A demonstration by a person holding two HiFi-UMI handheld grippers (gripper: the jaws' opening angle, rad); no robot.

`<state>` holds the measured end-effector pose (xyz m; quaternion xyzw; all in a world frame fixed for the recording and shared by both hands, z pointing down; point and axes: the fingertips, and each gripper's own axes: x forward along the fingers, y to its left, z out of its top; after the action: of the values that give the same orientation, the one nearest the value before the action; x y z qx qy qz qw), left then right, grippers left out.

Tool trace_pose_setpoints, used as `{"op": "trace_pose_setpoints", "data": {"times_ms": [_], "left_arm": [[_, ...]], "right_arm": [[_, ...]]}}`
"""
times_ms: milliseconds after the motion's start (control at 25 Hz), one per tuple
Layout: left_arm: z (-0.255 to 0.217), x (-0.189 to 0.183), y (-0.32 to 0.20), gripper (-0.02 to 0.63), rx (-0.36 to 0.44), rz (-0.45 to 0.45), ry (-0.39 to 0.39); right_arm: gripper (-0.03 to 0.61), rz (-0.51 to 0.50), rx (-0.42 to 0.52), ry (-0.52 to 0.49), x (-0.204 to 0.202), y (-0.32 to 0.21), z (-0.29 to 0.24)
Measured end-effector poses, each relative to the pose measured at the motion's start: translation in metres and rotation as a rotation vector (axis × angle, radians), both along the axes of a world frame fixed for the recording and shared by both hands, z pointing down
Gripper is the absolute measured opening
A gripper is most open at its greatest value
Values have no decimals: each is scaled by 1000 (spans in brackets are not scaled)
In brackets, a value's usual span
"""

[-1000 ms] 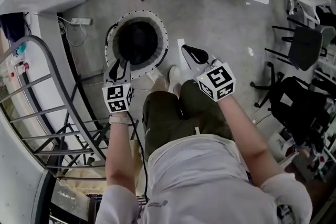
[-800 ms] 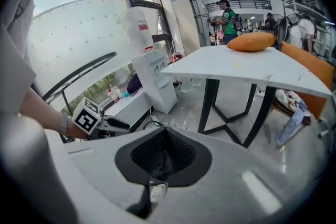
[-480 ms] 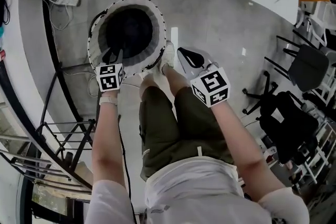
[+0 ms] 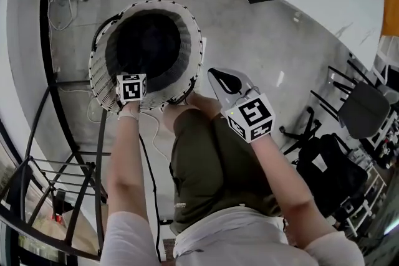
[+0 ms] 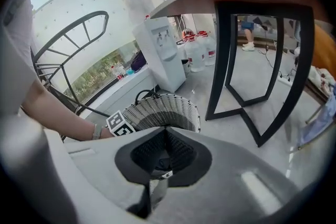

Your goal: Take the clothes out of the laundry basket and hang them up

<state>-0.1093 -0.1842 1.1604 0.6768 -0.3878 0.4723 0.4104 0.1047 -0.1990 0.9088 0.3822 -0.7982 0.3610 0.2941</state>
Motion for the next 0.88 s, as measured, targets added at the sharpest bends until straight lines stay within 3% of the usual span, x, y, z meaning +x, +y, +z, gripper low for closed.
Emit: {"op": "trace_pose_setpoints", "data": {"times_ms": [400,560,880], "left_arm": [[125,-10,27,179,-140,91,-73],[152,-18,30,179,-179,55,-73],[184,-18,37,179,-234,88,-85]], "right_arm": [[7,1,53,3,4,-18,49],[8,6,69,2,7,-19,54],[7,6,61,5,2,-19,74]]}}
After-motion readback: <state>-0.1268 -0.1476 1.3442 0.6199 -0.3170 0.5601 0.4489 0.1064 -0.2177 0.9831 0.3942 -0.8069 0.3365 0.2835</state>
